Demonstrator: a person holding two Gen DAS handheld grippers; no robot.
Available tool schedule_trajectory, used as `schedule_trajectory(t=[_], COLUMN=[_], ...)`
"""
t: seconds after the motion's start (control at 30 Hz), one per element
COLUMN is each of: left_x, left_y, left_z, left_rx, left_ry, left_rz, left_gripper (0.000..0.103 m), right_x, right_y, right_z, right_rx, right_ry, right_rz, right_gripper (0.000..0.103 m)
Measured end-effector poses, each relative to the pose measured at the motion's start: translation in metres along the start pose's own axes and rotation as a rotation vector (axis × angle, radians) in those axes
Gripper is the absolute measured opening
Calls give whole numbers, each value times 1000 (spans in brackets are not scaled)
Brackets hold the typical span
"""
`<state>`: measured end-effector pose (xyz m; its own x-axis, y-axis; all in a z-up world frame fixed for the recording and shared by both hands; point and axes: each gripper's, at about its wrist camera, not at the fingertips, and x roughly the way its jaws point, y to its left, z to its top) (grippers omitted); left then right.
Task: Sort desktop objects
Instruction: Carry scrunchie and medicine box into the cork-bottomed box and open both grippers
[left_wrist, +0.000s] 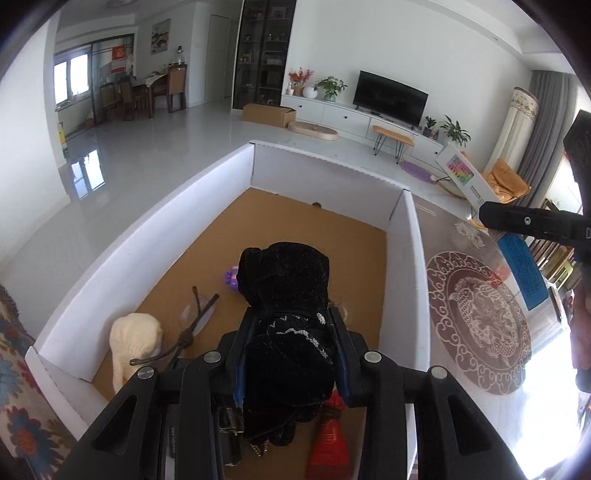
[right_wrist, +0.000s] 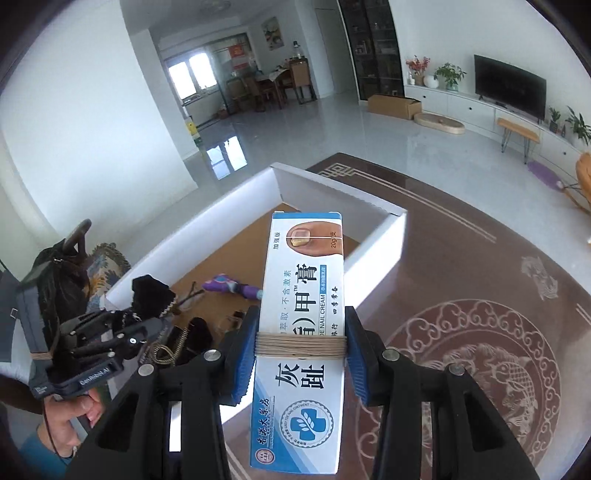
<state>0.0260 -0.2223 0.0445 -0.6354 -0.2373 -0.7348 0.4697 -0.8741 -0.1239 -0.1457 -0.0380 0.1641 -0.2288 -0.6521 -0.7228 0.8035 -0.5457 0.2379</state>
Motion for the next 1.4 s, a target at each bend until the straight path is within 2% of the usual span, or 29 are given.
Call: schedule_trajectory(t=[0.13,0.3,0.4,0.43,0.47,0.73,0.8,0.87,1.03,1.2,1.4], left_x=[9,19,17,14,11,-13,-20,-28,-43,-45,-54], left_y=[20,25,24,24,23,9,5,2,-4,-7,-11], left_z=[-10,-20,-26,-29,-30,-27,-27,-27,-26,-26,-29], left_rx=[-17,-8,7,10,13,10,10,8,-21,-63,-97], left_ry=[23,38,12,-6,-25,-102,-127,-160,-192,-162,-160], left_rz=[52,91,119,129,133,119,126,141,173,278,217], left_gripper=[36,42,66,77,79,80,87,100,101,102,102], right_x=[59,131,142,139,134,87,77,71,59,57,56], right_y=[69,105,109,107,105,78,79,82,92,91,83], right_z=[10,-12,-28,-31,-32,-27,-27,-28,-36,-46,-53], right_rx=[-34,-51,-62,-62,-64,-98,-118,-144,-202,-199,-181], right_ry=[39,165,194,182,168,84,73,63,45,49,62], right_rz=[103,93,58,48,34,-58,-67,-77,-90,-110,-126], right_gripper=[44,46,62,69,74,85,87,90,95,97,98])
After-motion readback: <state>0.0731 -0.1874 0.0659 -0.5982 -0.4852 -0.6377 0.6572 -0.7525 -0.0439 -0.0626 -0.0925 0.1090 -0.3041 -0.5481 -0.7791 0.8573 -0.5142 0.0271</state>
